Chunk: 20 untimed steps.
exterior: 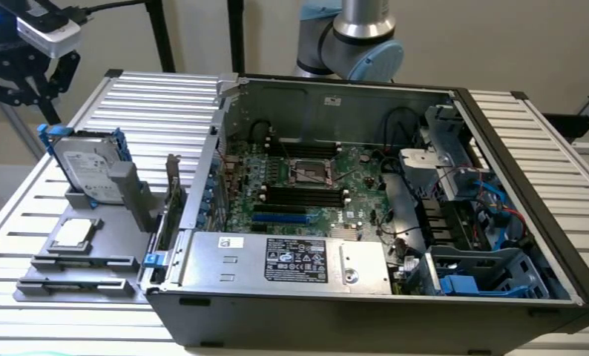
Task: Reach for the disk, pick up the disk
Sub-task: 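Pick up the disk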
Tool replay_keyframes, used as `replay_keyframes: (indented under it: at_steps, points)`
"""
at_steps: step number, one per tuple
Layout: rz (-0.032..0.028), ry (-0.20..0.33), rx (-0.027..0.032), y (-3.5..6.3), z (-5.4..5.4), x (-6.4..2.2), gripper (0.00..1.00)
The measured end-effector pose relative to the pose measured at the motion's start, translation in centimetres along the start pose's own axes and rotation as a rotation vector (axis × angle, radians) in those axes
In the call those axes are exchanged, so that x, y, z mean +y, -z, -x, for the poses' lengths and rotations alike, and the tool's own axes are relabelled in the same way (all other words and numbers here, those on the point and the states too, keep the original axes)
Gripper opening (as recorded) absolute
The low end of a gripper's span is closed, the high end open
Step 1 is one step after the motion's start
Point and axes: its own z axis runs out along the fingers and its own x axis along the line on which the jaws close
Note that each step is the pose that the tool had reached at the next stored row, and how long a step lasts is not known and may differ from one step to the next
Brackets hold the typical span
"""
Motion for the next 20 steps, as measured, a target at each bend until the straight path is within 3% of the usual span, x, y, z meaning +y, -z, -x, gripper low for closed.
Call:
replay_keyframes:
  at_steps: [20]
  points:
    - [-0.0049, 0.358, 0.0054, 0.05, 0.00, 0.00, 0.11]
